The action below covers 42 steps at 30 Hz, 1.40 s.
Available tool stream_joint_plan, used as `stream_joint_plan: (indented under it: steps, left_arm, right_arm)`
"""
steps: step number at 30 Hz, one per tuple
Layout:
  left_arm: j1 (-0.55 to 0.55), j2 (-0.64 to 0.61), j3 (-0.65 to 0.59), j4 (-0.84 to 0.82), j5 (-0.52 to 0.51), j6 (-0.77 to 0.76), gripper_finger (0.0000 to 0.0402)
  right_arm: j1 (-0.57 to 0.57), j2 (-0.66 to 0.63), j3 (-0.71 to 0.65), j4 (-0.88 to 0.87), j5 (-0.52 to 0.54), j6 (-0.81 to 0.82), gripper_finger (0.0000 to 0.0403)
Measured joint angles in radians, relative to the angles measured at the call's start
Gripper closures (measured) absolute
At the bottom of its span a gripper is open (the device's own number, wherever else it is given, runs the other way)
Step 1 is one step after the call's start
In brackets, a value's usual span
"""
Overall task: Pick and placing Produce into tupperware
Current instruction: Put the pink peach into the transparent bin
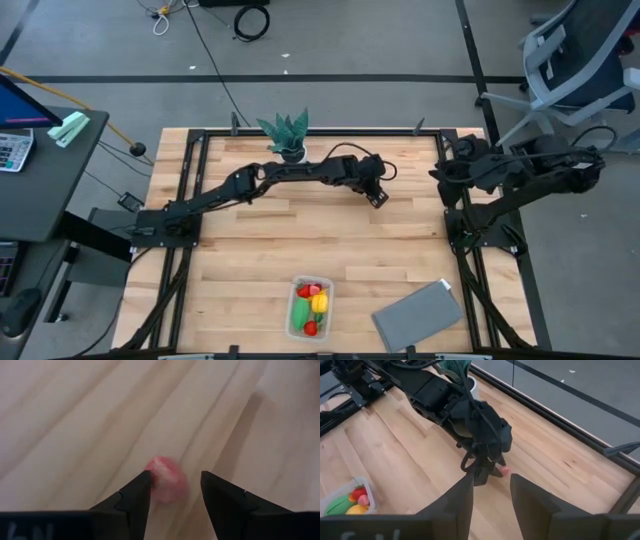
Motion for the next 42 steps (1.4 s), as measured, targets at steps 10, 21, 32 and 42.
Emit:
stream_joint_plan:
  steps: [10, 21, 32, 42]
  left_arm:
    - [0.0, 0.026, 0.001, -0.001, -0.005, 0.0, 0.0239]
    - [-0.007, 0.028, 0.001, -0.014, -0.006, -0.013, 0.0274]
    - [-0.03, 0.024, -0.001, -0.027, -0.013, -0.057, 0.0342]
    - [-0.109, -0.098, -0.006, -0.157, 0.011, -0.137, 0.0357]
  right_arm:
    - [0.0, 0.005, 0.0, 0.0, -0.002, 0.0, 0.0268]
    - [0.0, 0.005, 0.0, -0.009, -0.006, 0.0, 0.0269]
    - [0.0, 0.005, 0.0, -0.01, -0.006, -0.024, 0.0271]
    - [0.0, 0.005, 0.0, -0.019, -0.009, -0.027, 0.0271]
